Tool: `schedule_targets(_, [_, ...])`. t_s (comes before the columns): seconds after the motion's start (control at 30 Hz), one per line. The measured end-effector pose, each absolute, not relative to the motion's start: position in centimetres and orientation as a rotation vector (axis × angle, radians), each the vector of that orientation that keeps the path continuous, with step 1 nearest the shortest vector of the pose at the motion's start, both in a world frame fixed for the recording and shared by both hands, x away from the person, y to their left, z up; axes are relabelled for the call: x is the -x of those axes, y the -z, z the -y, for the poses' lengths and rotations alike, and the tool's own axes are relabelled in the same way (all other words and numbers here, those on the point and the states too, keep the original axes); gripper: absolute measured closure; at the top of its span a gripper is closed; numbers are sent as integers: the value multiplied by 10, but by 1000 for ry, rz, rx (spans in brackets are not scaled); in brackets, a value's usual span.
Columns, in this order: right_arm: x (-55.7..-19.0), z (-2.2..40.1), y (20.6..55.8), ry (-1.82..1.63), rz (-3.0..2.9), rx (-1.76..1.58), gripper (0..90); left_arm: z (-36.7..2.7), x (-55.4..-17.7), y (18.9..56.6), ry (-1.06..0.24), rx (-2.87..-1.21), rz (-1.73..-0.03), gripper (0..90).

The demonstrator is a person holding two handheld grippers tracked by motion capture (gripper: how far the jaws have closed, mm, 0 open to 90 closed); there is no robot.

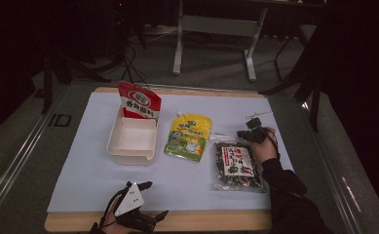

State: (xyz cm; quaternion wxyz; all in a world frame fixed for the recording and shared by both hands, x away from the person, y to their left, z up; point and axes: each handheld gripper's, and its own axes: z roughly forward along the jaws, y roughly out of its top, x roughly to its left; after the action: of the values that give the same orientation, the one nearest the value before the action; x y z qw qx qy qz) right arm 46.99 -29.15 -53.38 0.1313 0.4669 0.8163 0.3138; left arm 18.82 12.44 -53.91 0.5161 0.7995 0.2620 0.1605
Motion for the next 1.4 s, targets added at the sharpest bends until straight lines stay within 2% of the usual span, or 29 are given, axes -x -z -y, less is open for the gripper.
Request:
schedule_targets(0.47, [-423, 305, 536, -935, -2337, -1417, 874, -116, -194, 538, -362, -1928, -586, 20])
schedule_targets(0.53, [-422, 310, 529, -975, -2327, -1375, 820, -114, -196, 538, -356, -1930, -578, 20])
schedule_targets(0.7, [-417, 320, 513, -1024, -2305, -1319, 767, -109, -200, 538, -341, -1934, -554, 20])
schedule_targets(0.87, [-407, 334, 497, -1047, -2282, -1293, 651, -104, -205, 538, -322, -1940, -526, 20])
schedule_targets(1.07, [-402, 352, 498, -1016, -2265, -1323, 548, -96, -211, 539, -293, -1948, -498, 20])
schedule_targets(1.4, [-418, 365, 511, -1029, -2334, -1439, 451, -95, -214, 539, -281, -1948, -497, 20])
